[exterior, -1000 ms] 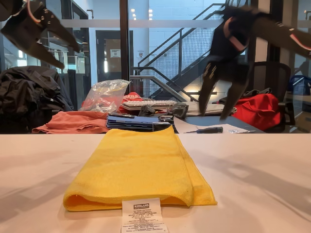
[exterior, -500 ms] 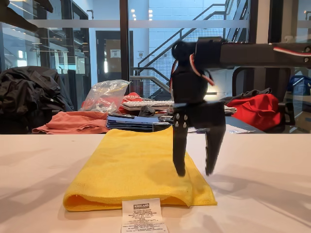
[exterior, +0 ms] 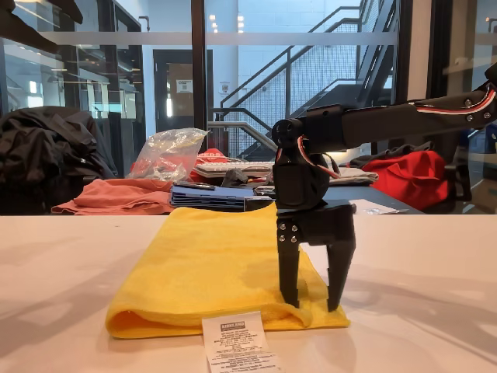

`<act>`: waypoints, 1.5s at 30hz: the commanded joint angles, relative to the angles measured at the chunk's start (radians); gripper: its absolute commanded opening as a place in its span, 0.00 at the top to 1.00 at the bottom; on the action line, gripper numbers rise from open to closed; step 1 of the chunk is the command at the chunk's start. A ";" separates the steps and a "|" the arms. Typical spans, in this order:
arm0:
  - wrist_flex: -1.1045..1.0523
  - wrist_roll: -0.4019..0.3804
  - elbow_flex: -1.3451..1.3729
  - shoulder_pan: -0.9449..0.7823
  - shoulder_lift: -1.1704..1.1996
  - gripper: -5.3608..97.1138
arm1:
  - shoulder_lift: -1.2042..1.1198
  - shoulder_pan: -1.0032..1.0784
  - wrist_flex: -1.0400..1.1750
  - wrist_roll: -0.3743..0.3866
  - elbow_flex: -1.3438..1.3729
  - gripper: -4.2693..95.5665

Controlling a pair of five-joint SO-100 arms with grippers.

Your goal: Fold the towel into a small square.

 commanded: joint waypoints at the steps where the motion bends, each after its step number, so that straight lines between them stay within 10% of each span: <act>1: -0.058 -0.008 0.035 -0.043 -0.003 0.79 | 0.008 -0.023 -0.005 -0.002 -0.029 0.76; 6: -0.095 -0.012 0.114 -0.133 -0.003 0.97 | 0.005 -0.097 -0.005 -0.002 -0.029 0.76; 31: 0.020 -0.031 0.201 -0.721 0.574 0.95 | 0.008 -0.103 0.009 -0.002 -0.025 0.76; 45: 0.253 -0.031 -0.133 -0.328 0.773 0.95 | 0.006 -0.101 0.009 -0.012 -0.025 0.76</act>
